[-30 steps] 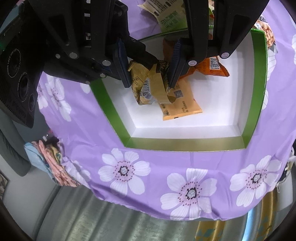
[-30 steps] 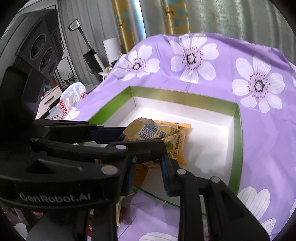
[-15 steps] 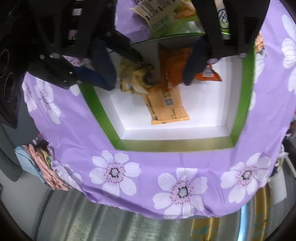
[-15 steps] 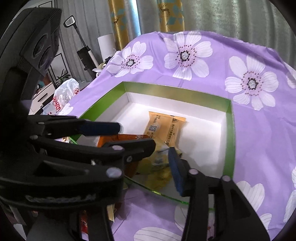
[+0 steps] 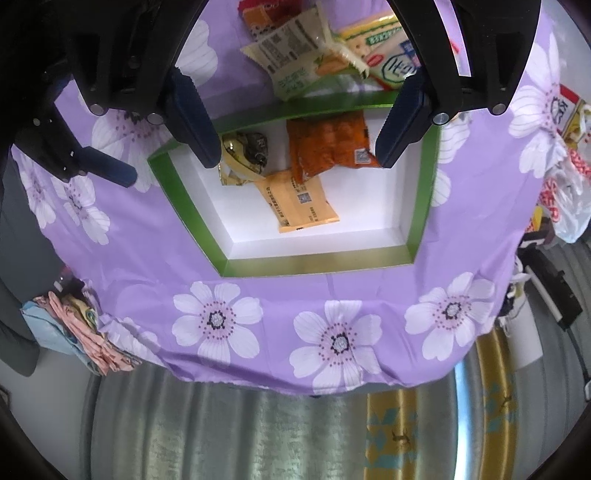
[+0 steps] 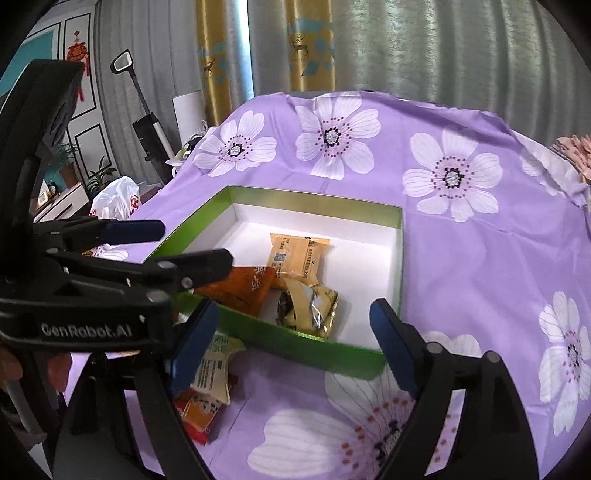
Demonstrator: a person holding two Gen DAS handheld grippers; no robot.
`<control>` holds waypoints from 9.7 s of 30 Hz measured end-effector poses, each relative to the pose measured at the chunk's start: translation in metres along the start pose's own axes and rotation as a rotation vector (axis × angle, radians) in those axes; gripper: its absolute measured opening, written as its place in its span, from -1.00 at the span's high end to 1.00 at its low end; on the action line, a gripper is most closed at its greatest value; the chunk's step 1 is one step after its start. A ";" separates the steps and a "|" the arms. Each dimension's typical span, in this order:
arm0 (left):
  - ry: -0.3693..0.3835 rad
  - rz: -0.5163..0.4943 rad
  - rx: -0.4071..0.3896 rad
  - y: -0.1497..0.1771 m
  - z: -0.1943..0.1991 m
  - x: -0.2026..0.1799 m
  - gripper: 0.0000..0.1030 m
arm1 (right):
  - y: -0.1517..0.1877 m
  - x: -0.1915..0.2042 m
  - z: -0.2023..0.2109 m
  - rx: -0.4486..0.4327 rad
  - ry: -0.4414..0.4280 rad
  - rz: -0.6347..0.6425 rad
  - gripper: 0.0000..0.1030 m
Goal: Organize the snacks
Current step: 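Open the right gripper and withdraw it from the box, then grasp the red snack packet with the right gripper and lift it, then carry the red packet over the green box, lower it, open the gripper, then withdraw the open right gripper from the box, then reach the right gripper to the yellow-green corn snack packet and grasp it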
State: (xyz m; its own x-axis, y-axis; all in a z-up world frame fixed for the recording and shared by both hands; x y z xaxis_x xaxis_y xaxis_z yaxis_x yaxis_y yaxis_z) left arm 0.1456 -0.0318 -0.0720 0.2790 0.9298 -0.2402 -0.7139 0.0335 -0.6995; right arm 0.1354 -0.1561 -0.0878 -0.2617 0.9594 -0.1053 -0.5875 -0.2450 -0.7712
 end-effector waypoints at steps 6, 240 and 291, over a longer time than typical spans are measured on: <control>-0.012 -0.018 -0.020 0.012 0.024 -0.008 -0.67 | 0.011 -0.001 0.024 -0.007 -0.016 -0.027 -0.67; 0.147 0.174 0.172 0.088 0.002 0.025 -0.59 | 0.079 0.019 0.002 0.138 -0.196 -0.065 -0.40; 0.297 0.117 0.298 0.106 -0.037 0.004 -0.45 | 0.106 0.062 -0.016 0.206 -0.249 0.001 -0.30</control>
State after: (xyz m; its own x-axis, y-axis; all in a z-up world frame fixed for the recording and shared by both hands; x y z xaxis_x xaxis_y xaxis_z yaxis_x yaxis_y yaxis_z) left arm 0.0942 -0.0383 -0.1718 0.3265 0.7890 -0.5205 -0.8939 0.0788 -0.4413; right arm 0.0692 -0.1203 -0.1858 -0.4268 0.9016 0.0703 -0.7234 -0.2937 -0.6249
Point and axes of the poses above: each gripper's, at about its wrist camera, not at the fingertips, and z roughly against the way its jaws point, x to its left, y to its underside, the point moved 5 cm from there along -z, roughly the way its jaws point, and after that the axes turned 13 degrees about y, right-handed, at the moved point
